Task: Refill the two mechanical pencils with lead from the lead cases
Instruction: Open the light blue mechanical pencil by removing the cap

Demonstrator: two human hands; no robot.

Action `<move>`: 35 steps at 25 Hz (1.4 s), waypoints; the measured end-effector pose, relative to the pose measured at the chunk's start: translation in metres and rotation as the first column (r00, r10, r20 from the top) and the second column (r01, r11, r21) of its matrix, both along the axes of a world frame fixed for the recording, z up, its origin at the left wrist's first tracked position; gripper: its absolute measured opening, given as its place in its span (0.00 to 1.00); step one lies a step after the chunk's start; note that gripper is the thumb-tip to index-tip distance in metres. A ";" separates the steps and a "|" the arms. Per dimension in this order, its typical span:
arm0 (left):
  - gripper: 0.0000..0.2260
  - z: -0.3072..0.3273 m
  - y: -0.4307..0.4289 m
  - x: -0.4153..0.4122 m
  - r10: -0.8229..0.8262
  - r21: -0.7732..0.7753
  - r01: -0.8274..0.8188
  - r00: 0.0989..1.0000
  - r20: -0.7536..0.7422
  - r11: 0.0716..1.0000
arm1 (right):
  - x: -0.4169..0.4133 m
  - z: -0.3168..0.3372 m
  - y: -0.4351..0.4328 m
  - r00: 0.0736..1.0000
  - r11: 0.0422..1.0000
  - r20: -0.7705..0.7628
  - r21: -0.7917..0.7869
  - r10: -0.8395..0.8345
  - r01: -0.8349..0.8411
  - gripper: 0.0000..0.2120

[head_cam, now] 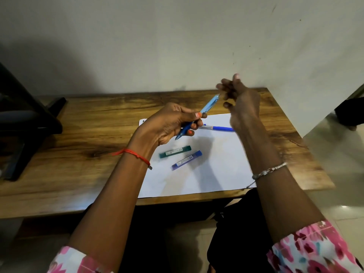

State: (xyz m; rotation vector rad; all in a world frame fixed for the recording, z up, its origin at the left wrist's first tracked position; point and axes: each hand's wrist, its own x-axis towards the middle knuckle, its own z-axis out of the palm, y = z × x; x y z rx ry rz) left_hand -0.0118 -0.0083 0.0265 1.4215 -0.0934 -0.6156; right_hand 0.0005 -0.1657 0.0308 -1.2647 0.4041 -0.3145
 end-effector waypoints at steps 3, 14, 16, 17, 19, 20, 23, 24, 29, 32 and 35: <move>0.07 -0.002 0.010 0.001 0.065 -0.034 -0.066 0.998 -0.013 0.997 | 0.002 0.005 -0.031 0.999 0.998 -0.007 0.037 -0.052 0.052 0.15; 0.07 -0.001 0.009 0.002 0.041 0.100 -0.044 0.998 0.038 0.994 | 0.000 -0.003 -0.013 0.905 0.903 -0.066 0.125 0.421 -0.411 0.05; 0.07 -0.001 0.008 0.002 0.034 0.104 -0.038 0.999 0.038 0.994 | 0.002 -0.005 -0.015 0.920 0.922 -0.078 0.088 0.385 -0.378 0.04; 0.07 -0.001 0.007 0.002 0.030 0.099 -0.033 0.999 0.031 0.995 | 0.002 -0.006 -0.014 0.924 0.928 -0.087 0.069 0.371 -0.366 0.04; 0.07 0.000 0.006 0.002 0.015 0.083 -0.016 1.000 0.012 0.996 | 0.003 -0.007 -0.012 0.933 0.938 -0.098 0.048 0.347 -0.344 0.04; 0.07 0.000 0.006 0.002 0.003 0.092 -0.003 1.000 0.008 0.996 | 0.004 -0.007 -0.013 0.942 0.946 -0.093 0.060 0.323 -0.318 0.04; 0.07 0.001 0.012 0.000 -0.026 0.177 0.024 1.000 0.010 0.984 | 0.009 -0.007 -0.030 0.987 0.984 -0.070 0.113 0.147 -0.138 0.07; 0.07 0.001 0.014 0.001 -0.020 0.190 0.018 1.000 0.010 0.982 | 0.009 -0.007 -0.037 0.992 0.993 -0.077 0.066 0.104 -0.099 0.08; 0.06 -0.003 0.017 0.006 -0.027 0.342 -0.005 0.996 0.090 0.940 | -0.005 -0.017 -0.030 0.775 0.652 -0.545 -0.468 0.319 -0.597 0.09; 0.07 -0.006 0.017 0.007 -0.011 0.393 -0.041 0.992 0.127 0.919 | -0.008 -0.017 -0.021 0.684 0.429 -0.667 -0.547 0.294 -0.718 0.13; 0.11 -0.008 0.018 0.008 -0.054 0.495 -0.029 0.987 0.152 0.868 | -0.010 -0.020 -0.014 0.681 0.281 -0.686 -0.622 0.254 -0.731 0.11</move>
